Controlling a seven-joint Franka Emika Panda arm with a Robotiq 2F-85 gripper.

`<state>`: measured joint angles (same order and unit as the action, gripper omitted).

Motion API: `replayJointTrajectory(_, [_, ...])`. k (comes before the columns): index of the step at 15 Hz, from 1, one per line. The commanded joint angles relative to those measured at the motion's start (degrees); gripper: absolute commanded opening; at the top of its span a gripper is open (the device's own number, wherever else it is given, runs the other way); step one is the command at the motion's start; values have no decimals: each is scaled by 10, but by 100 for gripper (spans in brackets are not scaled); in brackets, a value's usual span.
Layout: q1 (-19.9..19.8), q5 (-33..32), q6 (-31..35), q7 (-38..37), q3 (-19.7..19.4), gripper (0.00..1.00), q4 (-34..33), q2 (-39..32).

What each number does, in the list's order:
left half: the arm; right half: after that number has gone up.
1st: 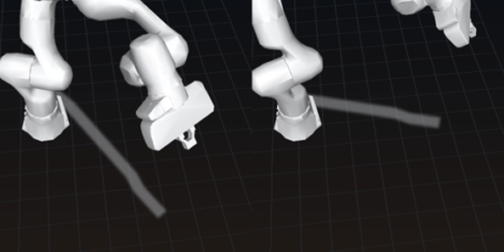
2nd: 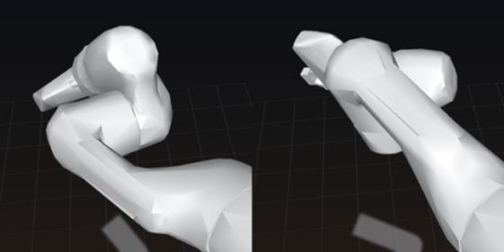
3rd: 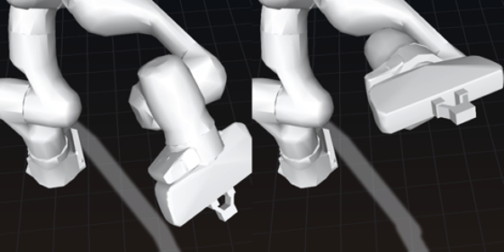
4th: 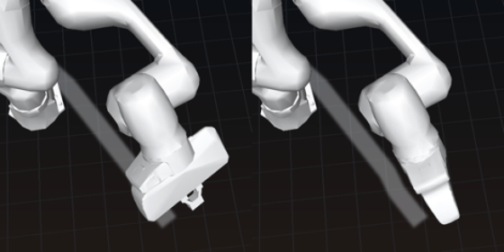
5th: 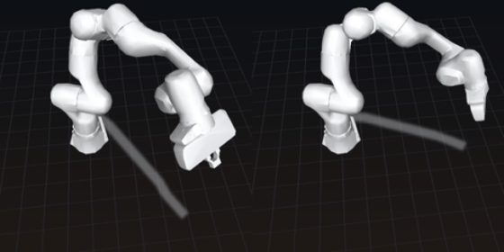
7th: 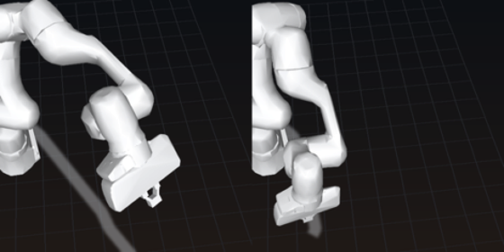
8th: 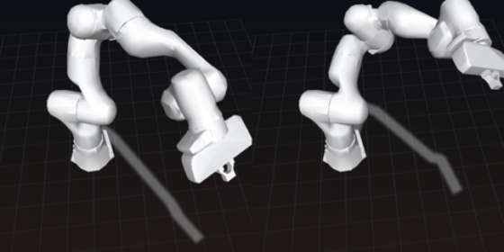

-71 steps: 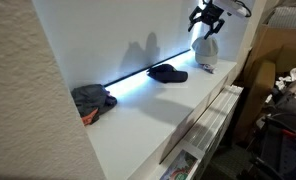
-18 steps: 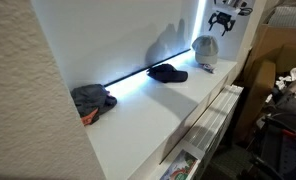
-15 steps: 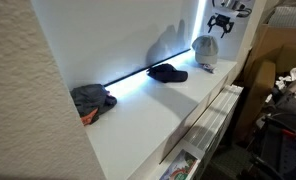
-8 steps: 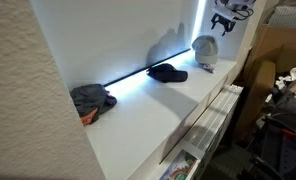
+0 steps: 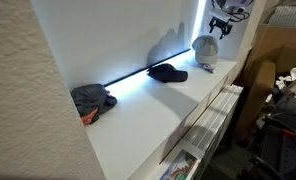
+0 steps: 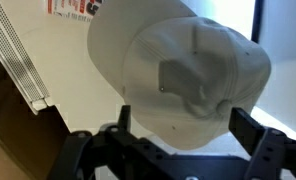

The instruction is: Move the light gray hat to the left

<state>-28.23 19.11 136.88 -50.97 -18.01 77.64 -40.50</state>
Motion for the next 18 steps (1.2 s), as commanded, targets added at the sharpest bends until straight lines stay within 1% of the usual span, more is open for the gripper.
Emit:
replayJointTrajectory(1, [6,-14,-55,-138,-26,100,-138,-124])
replayJointTrajectory(2, [5,-6,-9,-82,-11,100,-61,-56])
replayJointTrajectory(3, [6,-8,-19,-107,-16,100,-91,-75])
replayJointTrajectory(5, [7,-8,-25,-126,-21,100,-122,-94])
replayJointTrajectory(9, [6,-11,-26,-122,-23,100,-129,-96])
replayJointTrajectory(10, [6,-11,-26,-123,-23,82,-128,-96])
replayJointTrajectory(11, [4,-11,-27,-122,-23,86,-130,-97])
replayJointTrajectory(12, [4,-10,-28,-121,-23,92,-131,-96])
replayJointTrajectory(13, [4,-10,-29,-120,-24,93,-132,-96])
replayJointTrajectory(14, [3,-9,-32,-119,-23,98,-131,-95])
replayJointTrajectory(15, [1,-8,-29,-114,-22,100,-124,-93])
replayJointTrajectory(18, [-1,-10,-29,-108,-24,100,-115,-88])
